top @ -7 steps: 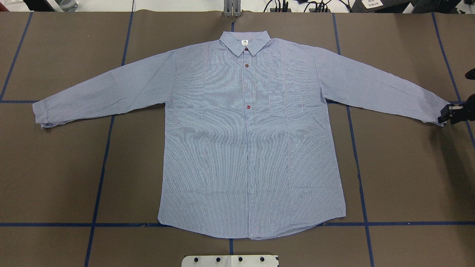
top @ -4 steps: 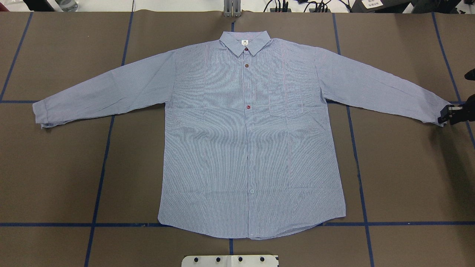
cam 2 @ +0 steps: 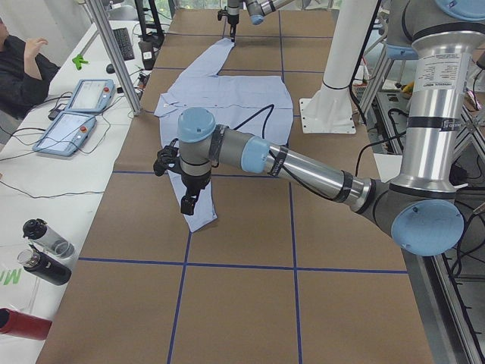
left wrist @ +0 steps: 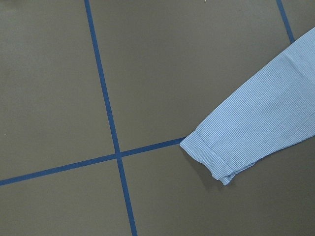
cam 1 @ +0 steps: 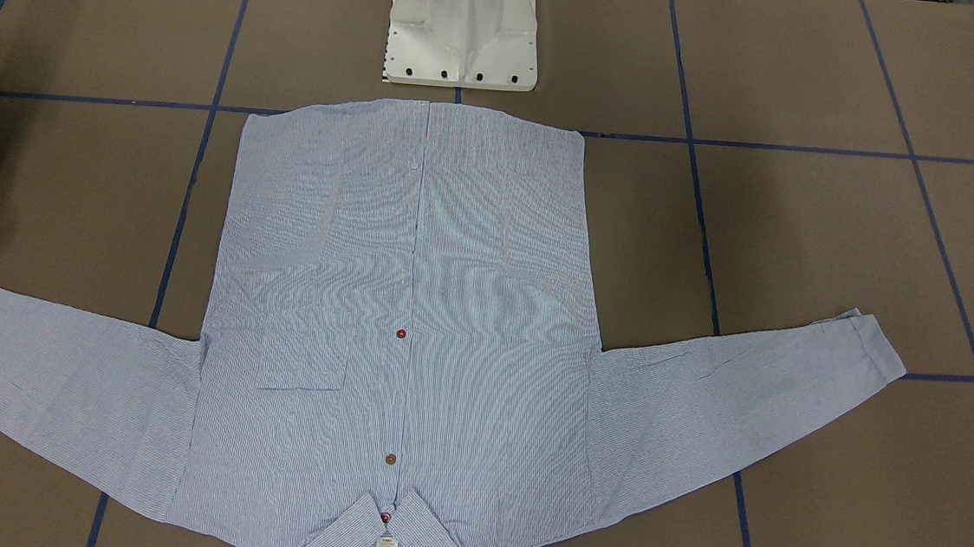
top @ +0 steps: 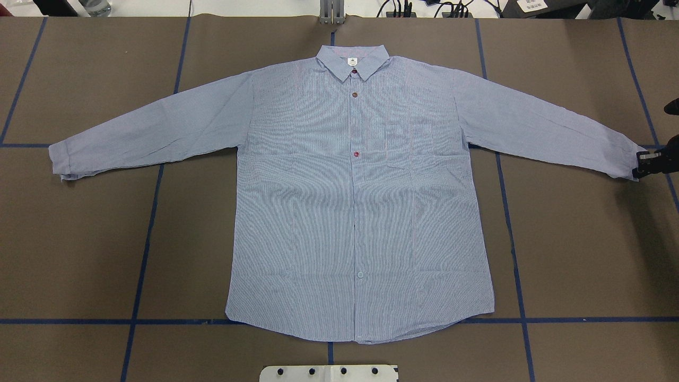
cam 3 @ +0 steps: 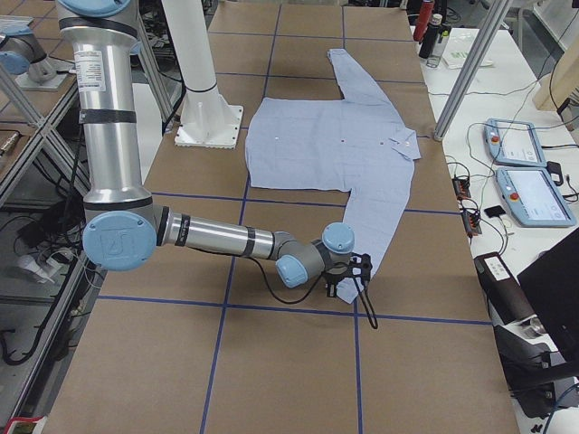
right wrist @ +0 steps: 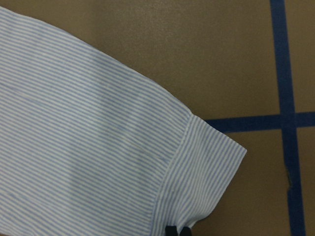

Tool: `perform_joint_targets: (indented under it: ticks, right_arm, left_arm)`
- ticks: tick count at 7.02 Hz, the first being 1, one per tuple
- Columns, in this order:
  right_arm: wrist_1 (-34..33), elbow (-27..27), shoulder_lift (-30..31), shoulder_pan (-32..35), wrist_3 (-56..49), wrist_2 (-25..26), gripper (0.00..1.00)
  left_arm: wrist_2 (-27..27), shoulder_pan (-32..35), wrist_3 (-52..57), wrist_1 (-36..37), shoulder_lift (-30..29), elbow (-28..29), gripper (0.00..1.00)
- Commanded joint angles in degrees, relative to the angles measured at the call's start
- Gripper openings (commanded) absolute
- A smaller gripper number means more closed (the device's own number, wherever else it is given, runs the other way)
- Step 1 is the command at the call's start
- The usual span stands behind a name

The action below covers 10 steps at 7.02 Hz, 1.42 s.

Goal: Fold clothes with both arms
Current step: 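Lower the right gripper onto the cuff of the sleeve nearest it and grasp, then lift the sleeve with the right gripper and carry it across the shirt front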

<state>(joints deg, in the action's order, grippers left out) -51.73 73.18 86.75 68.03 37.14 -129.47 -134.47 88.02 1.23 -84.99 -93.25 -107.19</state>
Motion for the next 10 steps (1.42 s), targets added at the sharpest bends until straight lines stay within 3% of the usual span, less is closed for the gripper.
perform_joint_targets:
  ticks: [1, 3, 5, 8, 10]
  right_arm:
    - [-0.04, 2.39, 0.08, 0.52, -0.05, -0.6, 0.0]
    - [0.04, 9.32, 0.52, 5.15, -0.48, -6.02, 0.0]
    - [-0.04, 19.59, -0.78, 4.22, -0.49, -6.23, 0.0]
    - [-3.35, 20.61, -17.17, -5.06, 0.48, -5.97, 0.0]
    - [-11.53, 19.64, -30.45, -11.48, 0.48, 0.59, 0.0]
  left_arm:
    - [0.0, 0.05, -0.53, 0.0, 0.0, -0.47, 0.99]
    - [0.09, 0.05, -0.53, 0.0, 0.0, -0.47, 0.99]
    - [0.09, -0.04, -0.62, 0.09, 0.0, -0.47, 0.99]
    - [0.09, 0.05, -0.62, 0.17, 0.18, -0.3, 0.99]
    - [0.09, 0.05, -0.53, 0.09, 0.35, 0.4, 0.99]
